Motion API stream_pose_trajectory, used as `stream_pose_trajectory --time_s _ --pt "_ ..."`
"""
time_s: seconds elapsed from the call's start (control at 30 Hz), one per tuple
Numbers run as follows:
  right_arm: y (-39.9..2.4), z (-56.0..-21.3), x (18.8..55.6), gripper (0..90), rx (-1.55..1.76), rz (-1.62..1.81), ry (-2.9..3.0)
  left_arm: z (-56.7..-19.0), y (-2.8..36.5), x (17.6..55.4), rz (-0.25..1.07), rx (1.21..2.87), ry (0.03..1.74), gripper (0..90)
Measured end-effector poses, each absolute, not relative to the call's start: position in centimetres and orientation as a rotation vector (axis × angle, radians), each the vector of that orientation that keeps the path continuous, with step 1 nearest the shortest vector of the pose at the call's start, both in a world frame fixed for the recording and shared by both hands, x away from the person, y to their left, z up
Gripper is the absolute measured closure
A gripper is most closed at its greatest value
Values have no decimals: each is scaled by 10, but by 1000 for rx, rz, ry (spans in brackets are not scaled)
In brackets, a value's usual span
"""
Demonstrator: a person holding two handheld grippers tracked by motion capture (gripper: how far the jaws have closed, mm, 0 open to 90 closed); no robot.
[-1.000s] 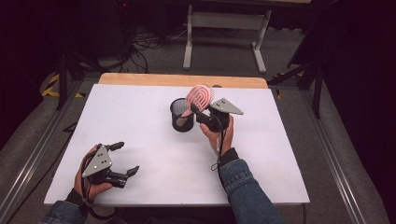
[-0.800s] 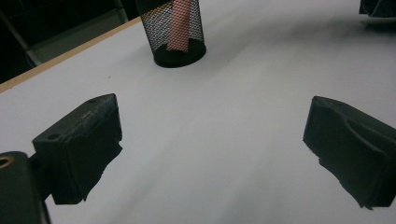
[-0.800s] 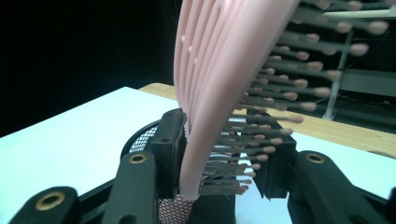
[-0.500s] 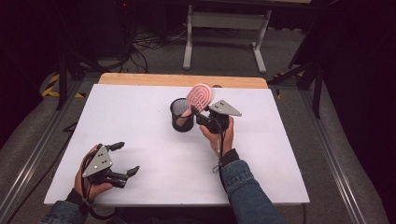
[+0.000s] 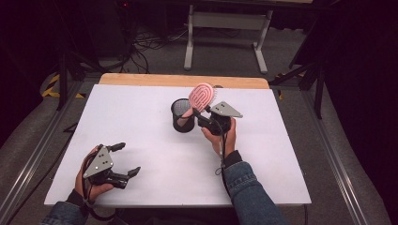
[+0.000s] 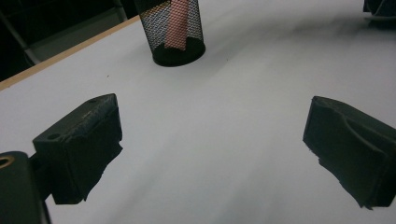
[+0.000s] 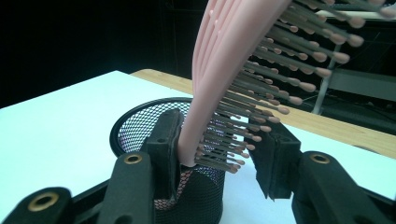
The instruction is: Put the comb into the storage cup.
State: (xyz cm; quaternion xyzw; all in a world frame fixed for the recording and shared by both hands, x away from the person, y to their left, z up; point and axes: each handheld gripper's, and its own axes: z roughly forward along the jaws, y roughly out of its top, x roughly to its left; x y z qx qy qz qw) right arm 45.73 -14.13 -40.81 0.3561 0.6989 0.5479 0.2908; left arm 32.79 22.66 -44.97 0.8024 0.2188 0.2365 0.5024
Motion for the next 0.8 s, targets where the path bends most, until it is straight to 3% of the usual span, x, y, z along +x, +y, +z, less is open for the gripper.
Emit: stream_pose_trajectory --time_s 0.3,0.8 --pt "-141 -404 453 543 911 1435 1868 -450 226 328 577 1937 531 55" --pt "-144 -396 448 427 875 1406 1858 -450 226 328 579 1941 530 55"
